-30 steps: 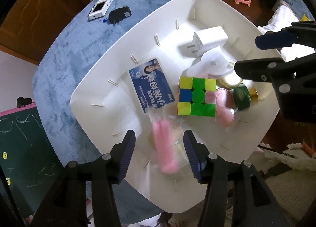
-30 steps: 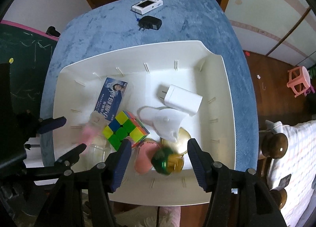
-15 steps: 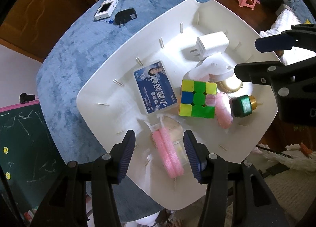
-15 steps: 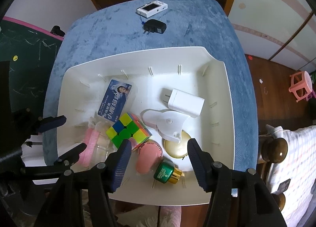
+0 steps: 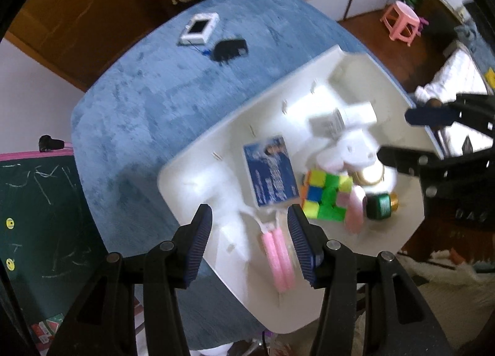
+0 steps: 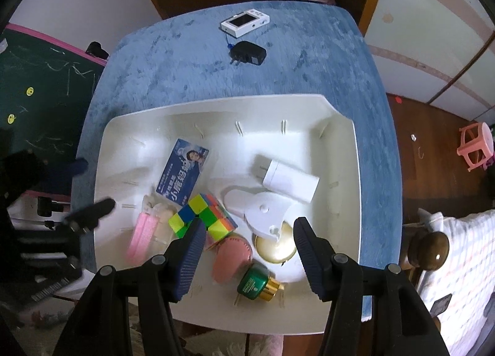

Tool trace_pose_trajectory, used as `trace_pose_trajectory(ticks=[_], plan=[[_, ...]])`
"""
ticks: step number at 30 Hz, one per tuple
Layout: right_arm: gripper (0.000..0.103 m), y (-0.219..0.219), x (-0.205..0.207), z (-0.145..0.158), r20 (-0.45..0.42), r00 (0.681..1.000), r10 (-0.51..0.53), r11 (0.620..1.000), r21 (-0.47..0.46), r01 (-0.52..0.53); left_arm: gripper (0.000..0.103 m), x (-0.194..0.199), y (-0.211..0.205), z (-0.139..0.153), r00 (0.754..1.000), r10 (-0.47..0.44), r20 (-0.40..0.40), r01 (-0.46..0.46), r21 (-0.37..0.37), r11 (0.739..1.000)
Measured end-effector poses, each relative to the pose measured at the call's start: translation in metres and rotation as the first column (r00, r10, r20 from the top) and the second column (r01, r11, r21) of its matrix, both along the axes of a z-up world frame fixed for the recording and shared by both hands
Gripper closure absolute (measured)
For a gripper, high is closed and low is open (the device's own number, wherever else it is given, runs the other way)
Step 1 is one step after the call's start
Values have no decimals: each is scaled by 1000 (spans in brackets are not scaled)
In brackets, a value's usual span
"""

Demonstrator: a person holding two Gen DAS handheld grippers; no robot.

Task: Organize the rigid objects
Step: 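Open the left tool to release the pink curlers into the tray, then move both tools back over the white device and black charger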

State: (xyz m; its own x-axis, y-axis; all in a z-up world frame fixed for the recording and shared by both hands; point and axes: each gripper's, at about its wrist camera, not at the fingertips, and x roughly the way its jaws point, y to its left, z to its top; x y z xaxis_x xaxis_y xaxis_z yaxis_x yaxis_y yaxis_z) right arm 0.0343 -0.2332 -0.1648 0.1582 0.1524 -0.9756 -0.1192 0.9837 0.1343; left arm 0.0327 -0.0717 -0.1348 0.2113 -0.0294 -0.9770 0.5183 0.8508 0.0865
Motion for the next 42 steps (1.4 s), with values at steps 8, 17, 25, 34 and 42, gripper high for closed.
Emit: trace_pose_trajectory(ticks=[8, 17, 25, 34, 42], plan=[[43, 1, 36, 15, 59, 994, 90, 995, -54, -87, 48, 50, 0, 31, 997, 30, 72, -30, -8, 1000], [43, -1, 104, 43, 159, 969, 187, 980, -103, -172, 29, 146, -8, 61, 986, 80, 145, -78, -22, 997], [37, -9, 185, 32, 205, 932, 298, 954, -34, -297, 29, 227, -24, 21, 995, 94, 35, -94, -20, 995], [37, 8, 226, -36, 236, 801, 549, 828, -27, -560, 29, 288, -45, -54, 993, 105, -62, -105, 8, 994], [37, 20, 226, -89, 254, 724, 641, 748, 8, -664, 29, 323, -56, -101, 985, 126, -121, -122, 34, 992]])
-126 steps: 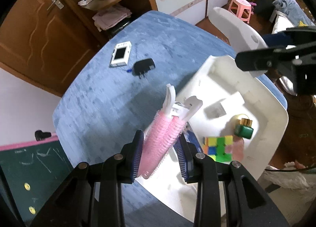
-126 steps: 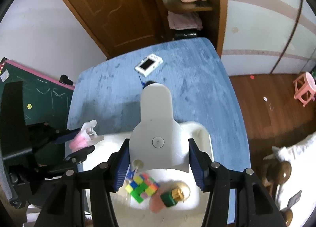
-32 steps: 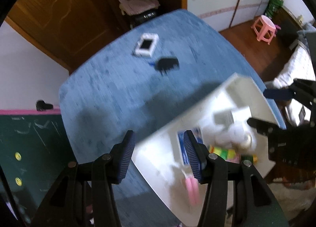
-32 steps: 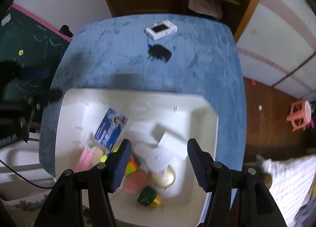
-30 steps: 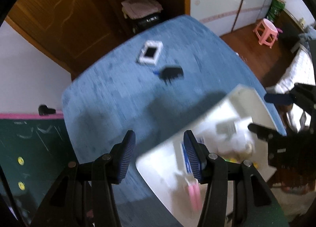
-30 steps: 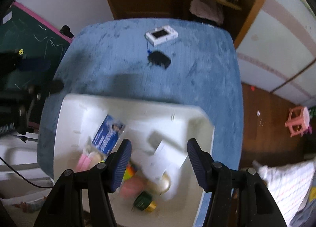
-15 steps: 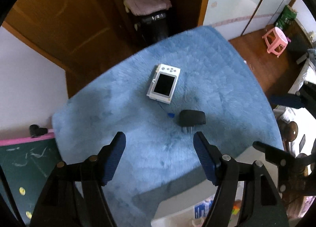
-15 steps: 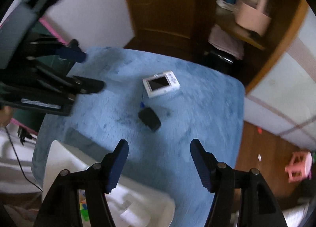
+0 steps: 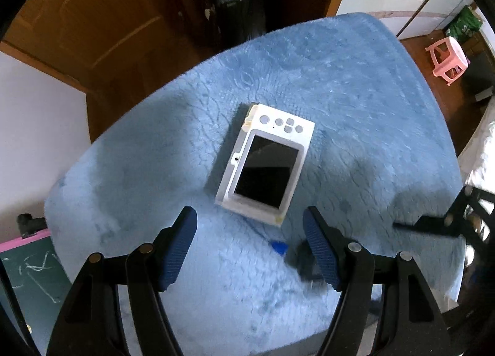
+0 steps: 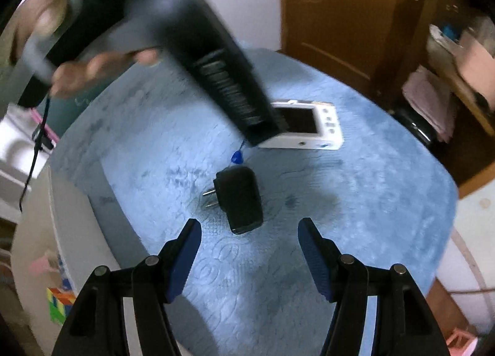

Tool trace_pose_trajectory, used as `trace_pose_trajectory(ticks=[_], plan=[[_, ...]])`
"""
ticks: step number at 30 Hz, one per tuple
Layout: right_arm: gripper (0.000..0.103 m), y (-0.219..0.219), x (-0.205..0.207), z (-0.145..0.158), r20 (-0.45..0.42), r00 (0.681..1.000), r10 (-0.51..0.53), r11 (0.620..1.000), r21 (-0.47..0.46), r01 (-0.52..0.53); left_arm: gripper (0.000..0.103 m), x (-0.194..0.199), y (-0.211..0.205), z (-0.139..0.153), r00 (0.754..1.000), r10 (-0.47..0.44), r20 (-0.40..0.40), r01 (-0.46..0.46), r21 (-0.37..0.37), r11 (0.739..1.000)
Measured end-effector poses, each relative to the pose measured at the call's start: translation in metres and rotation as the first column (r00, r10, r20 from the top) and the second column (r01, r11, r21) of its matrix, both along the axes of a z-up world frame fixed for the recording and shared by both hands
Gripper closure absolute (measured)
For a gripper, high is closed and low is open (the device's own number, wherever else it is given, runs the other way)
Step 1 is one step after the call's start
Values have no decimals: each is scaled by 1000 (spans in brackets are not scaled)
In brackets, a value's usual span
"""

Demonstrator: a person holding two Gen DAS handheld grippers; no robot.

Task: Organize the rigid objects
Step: 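Move both tools back over the white device and black charger, then grasp the white screened device with the left tool while the right tool grasps the black charger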

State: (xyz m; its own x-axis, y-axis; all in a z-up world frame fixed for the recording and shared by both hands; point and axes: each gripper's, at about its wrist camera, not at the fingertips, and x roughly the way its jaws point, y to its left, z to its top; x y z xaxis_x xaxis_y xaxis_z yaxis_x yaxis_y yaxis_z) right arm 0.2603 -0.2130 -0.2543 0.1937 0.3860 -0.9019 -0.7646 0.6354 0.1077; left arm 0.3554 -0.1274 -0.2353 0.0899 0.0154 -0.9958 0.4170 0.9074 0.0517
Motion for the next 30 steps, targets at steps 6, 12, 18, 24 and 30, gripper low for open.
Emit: trace_pose_trajectory(ticks=[6, 12, 18, 24, 30], plan=[[40, 9, 1, -23, 53, 997, 58, 998, -12, -58, 28, 11, -5, -18, 1000, -2, -14, 2, 17, 1000], [51, 17, 5, -37, 92, 991, 97, 995, -7, -97, 28, 17, -10, -25, 1000, -22, -9, 22, 14, 1000], [54, 26, 4, -46, 122, 986, 113, 993, 21, -116, 28, 23, -12, -33, 1000, -25, -18, 25, 4, 1000], [56, 27, 1, -47, 144, 984, 107, 992, 49, -115, 28, 27, -11, -41, 1000, 11, -19, -11, -14, 1000], [65, 35, -9, -46, 183, 975, 128, 990, 39, -137, 33, 16, -7, -39, 1000, 19, 18, -19, -21, 1000]])
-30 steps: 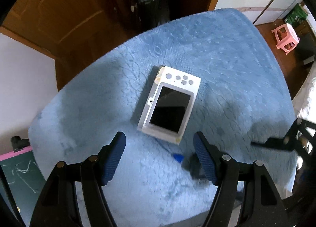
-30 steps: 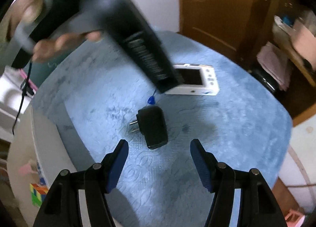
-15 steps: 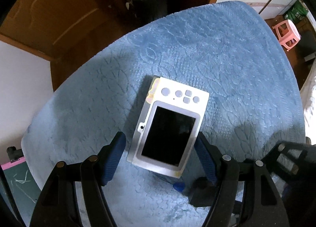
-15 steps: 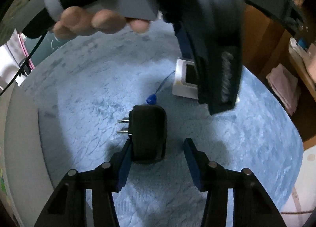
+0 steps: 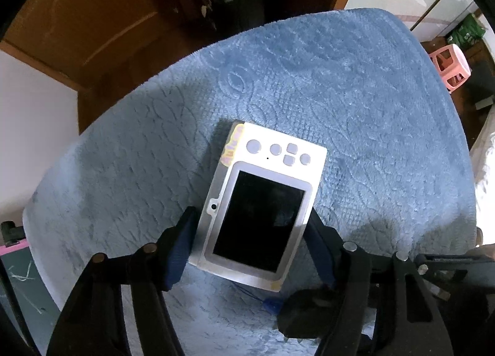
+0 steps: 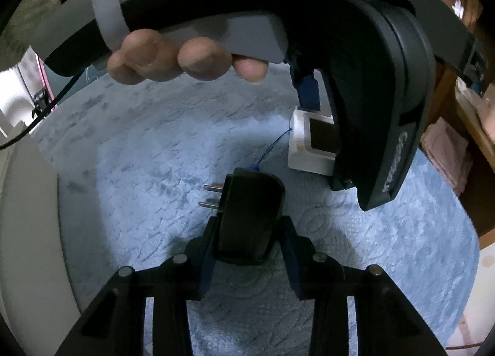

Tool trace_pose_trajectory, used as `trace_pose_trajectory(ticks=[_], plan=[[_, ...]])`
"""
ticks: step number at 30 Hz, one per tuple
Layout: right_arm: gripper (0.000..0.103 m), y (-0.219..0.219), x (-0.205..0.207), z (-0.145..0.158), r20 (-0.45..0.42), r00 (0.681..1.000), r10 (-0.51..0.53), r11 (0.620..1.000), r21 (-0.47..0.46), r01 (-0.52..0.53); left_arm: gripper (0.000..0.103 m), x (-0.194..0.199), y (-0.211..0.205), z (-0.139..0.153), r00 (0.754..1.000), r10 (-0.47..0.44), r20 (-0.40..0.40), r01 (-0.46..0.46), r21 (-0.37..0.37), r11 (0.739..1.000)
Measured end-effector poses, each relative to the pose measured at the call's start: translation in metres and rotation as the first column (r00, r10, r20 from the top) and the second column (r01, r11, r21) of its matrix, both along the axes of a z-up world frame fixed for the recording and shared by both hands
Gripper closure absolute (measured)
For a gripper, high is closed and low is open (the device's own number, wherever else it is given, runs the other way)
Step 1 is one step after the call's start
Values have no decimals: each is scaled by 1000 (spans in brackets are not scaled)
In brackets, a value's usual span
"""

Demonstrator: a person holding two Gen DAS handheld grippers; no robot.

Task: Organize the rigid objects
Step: 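Grasp the white screened device with the left tool while the right tool grasps the black charger, then carry the white device and charger over the white tray with both tools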

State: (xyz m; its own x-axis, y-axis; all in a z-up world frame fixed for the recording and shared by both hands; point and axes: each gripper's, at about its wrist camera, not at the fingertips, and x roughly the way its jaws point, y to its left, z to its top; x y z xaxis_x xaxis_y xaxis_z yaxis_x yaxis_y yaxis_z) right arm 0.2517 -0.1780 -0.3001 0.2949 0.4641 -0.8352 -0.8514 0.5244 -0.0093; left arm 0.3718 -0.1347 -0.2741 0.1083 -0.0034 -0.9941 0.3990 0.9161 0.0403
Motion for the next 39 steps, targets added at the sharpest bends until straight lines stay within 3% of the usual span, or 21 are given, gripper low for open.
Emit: trace_pose_trajectory(ticks=[11, 20, 30, 35, 39], plan=[[65, -29, -14, 39, 0, 1000, -30, 999, 40, 30, 40, -35, 19, 37, 997, 74, 23, -73, -43, 996], [65, -56, -52, 98, 18, 995, -94, 989, 117, 92, 40, -73, 44, 114, 987, 135, 83, -123, -136, 983], [65, -89, -128, 182, 33, 975, -221, 940, 273, 204, 40, -168, 51, 197, 979, 102, 175, -67, -194, 979], [65, -95, -165, 192, -8, 954, -299, 907, 308, 287, 40, -217, 54, 206, 980, 81, 179, -39, -224, 974], [65, -96, -195, 184, -81, 917, -391, 862, 318, 396, 40, -256, 61, 194, 986, 86, 146, -45, -262, 964]])
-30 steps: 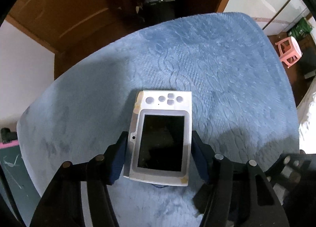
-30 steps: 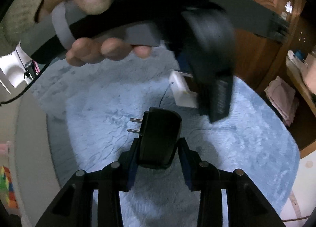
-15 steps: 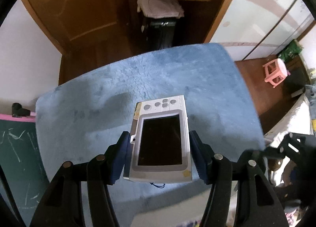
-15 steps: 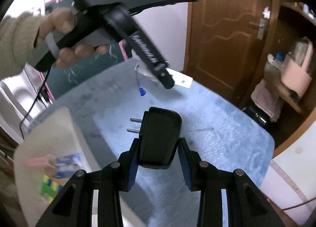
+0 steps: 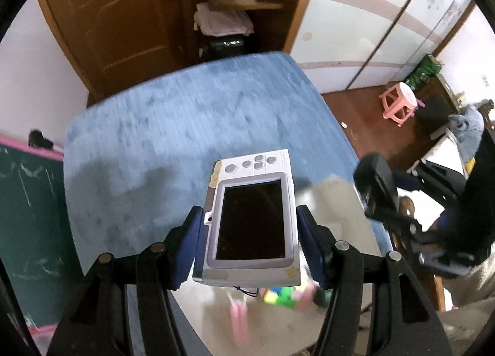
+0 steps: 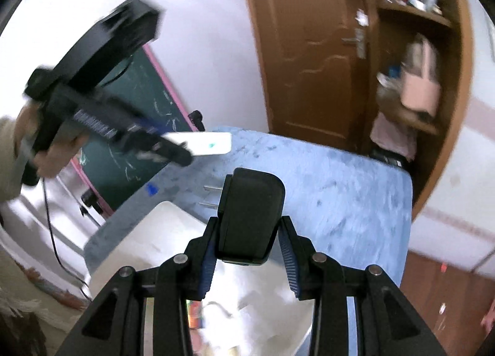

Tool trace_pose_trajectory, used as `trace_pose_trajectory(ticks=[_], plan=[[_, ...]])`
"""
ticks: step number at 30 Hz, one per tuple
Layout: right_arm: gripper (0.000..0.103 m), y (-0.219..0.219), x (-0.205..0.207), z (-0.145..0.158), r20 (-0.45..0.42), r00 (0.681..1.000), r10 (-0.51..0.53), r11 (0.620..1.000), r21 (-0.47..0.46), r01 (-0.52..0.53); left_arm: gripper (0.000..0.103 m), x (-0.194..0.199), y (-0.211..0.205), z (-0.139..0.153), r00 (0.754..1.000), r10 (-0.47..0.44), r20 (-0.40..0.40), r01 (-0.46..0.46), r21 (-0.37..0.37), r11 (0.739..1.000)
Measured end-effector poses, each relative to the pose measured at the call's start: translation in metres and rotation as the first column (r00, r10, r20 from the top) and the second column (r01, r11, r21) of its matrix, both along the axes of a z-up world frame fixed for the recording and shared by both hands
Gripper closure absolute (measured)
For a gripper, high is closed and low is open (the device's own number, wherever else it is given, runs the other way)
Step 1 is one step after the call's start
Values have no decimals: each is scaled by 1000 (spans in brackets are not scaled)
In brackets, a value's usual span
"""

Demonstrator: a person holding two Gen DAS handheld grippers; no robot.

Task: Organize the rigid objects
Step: 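Carry the white device and charger over the white tray with both tools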

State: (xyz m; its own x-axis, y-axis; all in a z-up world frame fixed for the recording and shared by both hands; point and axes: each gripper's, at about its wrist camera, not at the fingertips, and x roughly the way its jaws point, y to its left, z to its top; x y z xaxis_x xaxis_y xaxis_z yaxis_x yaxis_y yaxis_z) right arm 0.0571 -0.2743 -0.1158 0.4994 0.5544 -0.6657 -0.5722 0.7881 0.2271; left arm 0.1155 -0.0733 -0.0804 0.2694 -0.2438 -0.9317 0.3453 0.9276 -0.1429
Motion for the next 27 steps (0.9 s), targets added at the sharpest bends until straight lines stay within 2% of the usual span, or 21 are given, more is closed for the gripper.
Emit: trace_pose_trajectory(ticks=[7, 14, 20, 26, 27], plan=[[65, 19, -33, -30, -135, 986, -94, 995, -50, 88, 40, -50, 17, -56, 996, 19, -88, -17, 23, 1000], [65, 50, -46, -60, -176, 973, -151, 976, -185, 118, 40, -70, 30, -103, 990, 80, -118, -70, 87, 994], [65, 63, -53, -82, -204, 958, -203, 947, -290, 139, 40, -82, 28, -118, 990, 85, -111, -73, 107, 992], [64, 56, -53, -94, -282, 922, -266, 933, -315, 173, 39, -91, 25, -122, 988, 80, -129, -69, 86, 994], [61, 55, -57, -94, -291, 919, -267, 935, -311, 173, 39, -94, 24, -122, 988, 77, -132, -67, 81, 994]])
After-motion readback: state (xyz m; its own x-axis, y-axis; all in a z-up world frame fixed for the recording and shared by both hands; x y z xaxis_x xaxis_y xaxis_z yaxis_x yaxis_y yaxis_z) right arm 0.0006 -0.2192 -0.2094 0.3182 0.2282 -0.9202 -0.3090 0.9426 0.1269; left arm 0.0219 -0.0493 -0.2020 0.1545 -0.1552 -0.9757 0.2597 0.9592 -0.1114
